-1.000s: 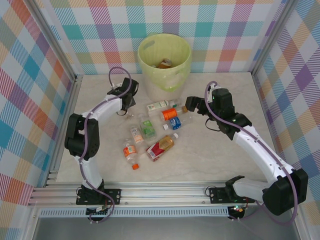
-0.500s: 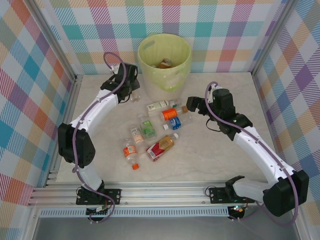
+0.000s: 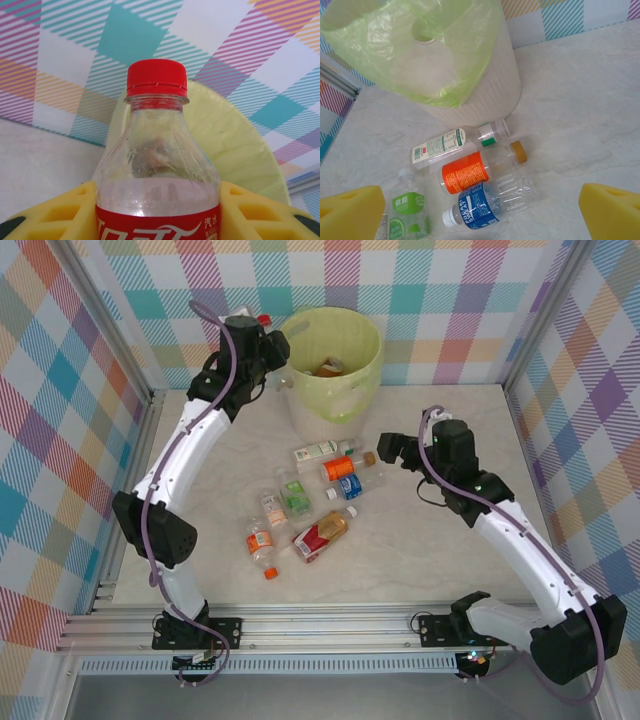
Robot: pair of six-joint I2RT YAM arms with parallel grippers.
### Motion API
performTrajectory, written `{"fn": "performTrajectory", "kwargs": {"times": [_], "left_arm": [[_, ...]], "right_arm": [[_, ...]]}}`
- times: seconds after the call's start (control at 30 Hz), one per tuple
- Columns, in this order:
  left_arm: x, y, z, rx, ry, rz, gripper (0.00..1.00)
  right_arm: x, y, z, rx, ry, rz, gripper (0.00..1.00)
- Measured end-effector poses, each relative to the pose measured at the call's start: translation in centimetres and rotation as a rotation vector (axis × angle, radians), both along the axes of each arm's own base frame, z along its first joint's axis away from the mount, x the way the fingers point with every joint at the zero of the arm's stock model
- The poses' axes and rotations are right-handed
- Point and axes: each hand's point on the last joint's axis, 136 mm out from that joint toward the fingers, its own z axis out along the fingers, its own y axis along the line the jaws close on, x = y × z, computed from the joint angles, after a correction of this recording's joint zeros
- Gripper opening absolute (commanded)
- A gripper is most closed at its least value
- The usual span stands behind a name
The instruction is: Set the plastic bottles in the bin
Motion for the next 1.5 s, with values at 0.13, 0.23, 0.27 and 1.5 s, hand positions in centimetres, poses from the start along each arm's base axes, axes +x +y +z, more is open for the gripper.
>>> {"fn": "performTrajectory", "kwargs": {"times": [0.13,0.23,0.27,1.5], "left_arm": [[1.3,-1.0,2.1,-0.008,-0.063,-0.018,0.00],[2.9,-2.1,2.7,-0.015,-0.100,-0.026,0.00],[3.5,-2.5,2.8,-0.015,-0.108,-0.029,0.00],[9.2,-9.8,-0.9,-0.307,-0.101,-0.462,1.00]], "right_arm": [[-0.4,-0.4,0.9,0.006,-0.025,-0.011,1.00],[-0.7,-0.6,1.1,0.007,-0.031,-0.013,1.00],[-0.8,-0.6,1.0,0.007,-0.030,-0.013,1.00],[-0.4,-0.7,-1.8,-0.028,0.040,-0.027,1.00]]}}
